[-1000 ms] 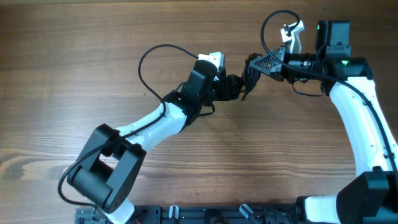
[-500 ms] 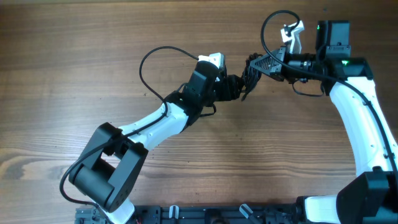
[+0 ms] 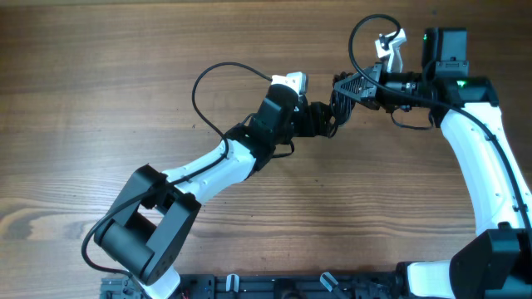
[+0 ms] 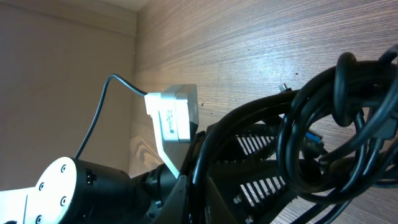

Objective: Untangle cables
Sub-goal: 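Lower the cable bundle onto the table and open both grippers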

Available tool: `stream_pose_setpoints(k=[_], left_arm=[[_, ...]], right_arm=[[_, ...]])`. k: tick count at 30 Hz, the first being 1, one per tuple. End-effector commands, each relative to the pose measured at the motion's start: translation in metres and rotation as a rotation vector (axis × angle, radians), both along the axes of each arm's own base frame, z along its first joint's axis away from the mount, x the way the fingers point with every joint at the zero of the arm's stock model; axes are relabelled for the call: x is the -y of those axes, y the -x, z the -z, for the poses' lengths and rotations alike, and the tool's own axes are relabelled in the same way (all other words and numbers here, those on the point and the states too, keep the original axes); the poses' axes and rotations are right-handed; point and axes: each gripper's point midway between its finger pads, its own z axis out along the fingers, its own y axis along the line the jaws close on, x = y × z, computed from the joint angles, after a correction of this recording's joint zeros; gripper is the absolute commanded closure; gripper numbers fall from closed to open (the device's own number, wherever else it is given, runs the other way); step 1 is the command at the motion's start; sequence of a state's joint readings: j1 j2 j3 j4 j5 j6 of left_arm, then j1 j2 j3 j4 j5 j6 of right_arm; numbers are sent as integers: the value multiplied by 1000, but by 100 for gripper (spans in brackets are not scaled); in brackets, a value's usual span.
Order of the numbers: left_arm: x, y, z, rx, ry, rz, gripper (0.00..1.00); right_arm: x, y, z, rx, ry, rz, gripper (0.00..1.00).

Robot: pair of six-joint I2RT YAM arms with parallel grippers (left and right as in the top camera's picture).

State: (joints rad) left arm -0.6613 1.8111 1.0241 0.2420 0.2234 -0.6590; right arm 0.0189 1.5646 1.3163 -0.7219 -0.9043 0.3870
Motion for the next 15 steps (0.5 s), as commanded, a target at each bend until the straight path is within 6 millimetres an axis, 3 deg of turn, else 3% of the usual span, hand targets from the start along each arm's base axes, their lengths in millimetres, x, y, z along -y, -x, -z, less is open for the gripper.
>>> stream_pose_setpoints(k=[1,10,15], left_arm=[[-5,-8,5,19,-21,-58,40],[-8,-11,5,25,-29,-75,44],[-15,-17,6,28,-39,-134,44]], right_arm=[[-7,8,-22,50,-36,-39,96],[-31,38,-64,53,-305,-231,96],[-43,52,-75,43,-378,-307,96]])
